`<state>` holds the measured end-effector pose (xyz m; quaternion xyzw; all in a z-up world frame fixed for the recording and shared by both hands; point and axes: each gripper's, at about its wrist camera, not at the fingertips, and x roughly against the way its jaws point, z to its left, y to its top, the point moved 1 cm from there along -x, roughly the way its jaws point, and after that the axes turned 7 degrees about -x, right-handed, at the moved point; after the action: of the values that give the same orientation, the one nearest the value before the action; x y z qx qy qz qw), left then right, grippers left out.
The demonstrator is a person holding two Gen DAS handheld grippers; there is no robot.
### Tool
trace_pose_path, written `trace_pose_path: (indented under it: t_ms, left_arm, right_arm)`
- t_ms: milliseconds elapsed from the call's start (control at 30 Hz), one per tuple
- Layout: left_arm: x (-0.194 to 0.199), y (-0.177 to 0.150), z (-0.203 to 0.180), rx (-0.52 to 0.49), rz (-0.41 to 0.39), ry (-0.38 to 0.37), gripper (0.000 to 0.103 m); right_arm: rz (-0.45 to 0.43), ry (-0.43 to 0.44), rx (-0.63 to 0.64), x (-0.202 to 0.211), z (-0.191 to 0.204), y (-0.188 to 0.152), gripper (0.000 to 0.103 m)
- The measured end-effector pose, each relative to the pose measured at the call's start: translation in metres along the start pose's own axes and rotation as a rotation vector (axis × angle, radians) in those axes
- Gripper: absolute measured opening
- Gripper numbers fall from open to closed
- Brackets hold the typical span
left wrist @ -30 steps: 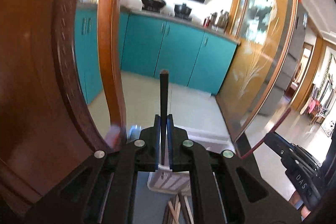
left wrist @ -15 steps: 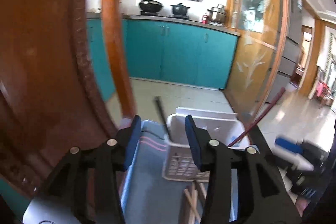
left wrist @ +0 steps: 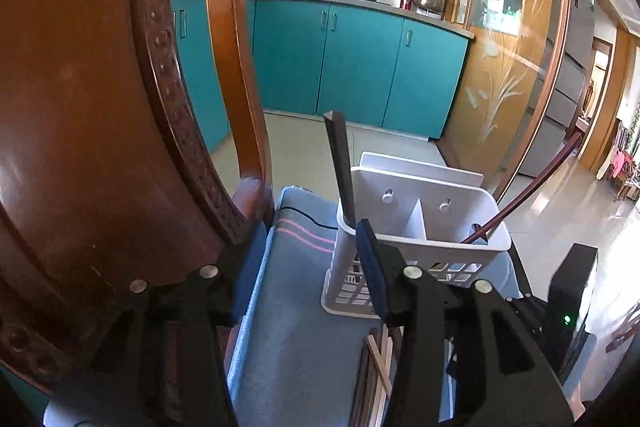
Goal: Organize utensils
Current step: 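Move both open tools back down to the chopstick pile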
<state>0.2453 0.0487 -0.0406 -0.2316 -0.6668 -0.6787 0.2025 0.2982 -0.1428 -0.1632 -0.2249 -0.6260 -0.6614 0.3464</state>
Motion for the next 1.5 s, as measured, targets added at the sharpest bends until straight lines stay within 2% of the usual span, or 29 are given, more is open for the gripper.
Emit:
trace_pose_path:
  t_ms: [300,367,433,533,767,1033,1133,1267,1333,1400,1433,1500]
  left_arm:
    - [-0.004,-0.002,-0.001,-0.008,0.014,-0.005,0.051]
    - [-0.005,-0.003,-0.003,-0.015,0.017,-0.002,0.051]
    - [-0.006,-0.004,-0.002,-0.015,0.018,-0.005,0.051]
    - [-0.006,-0.004,-0.001,-0.007,0.018,-0.006,0.052]
    - [-0.009,-0.007,-0.002,-0.017,0.03,-0.009,0.052]
    - [-0.011,-0.012,0.005,-0.012,0.052,-0.012,0.055]
    - [-0.01,-0.016,0.004,-0.023,0.059,-0.018,0.055]
    - [-0.008,-0.027,-0.005,-0.06,0.081,-0.027,0.055]
    - [-0.008,-0.036,-0.012,-0.076,0.1,-0.027,0.055]
    - [-0.01,-0.046,-0.019,-0.094,0.126,-0.032,0.055]
    - [-0.011,-0.053,-0.025,-0.107,0.146,-0.029,0.055]
    - [-0.015,-0.066,-0.03,-0.124,0.187,-0.007,0.055]
  right_arm:
    - [0.01,-0.066,-0.169,-0.014,-0.046,0.008,0.056]
    - [0.039,-0.049,-0.161,-0.012,-0.043,0.007,0.056]
    - [0.094,-0.012,-0.08,-0.011,-0.029,0.002,0.056]
    - [0.083,0.034,-0.011,-0.013,-0.009,-0.005,0.056]
    - [0.097,-0.003,-0.128,-0.036,-0.018,-0.001,0.056]
    - [0.094,-0.055,-0.188,-0.045,-0.037,0.005,0.056]
    - [0.129,-0.007,-0.178,-0.031,-0.031,-0.002,0.056]
    - [0.198,0.112,-0.053,-0.011,0.001,-0.027,0.056]
    - [0.229,0.129,-0.004,-0.01,0.012,-0.041,0.053]
    - [0.214,0.096,0.05,-0.008,0.019,-0.049,0.047]
    - [0.218,0.106,0.055,-0.007,0.02,-0.049,0.044]
    - [0.244,0.132,0.031,-0.006,0.018,-0.05,0.029]
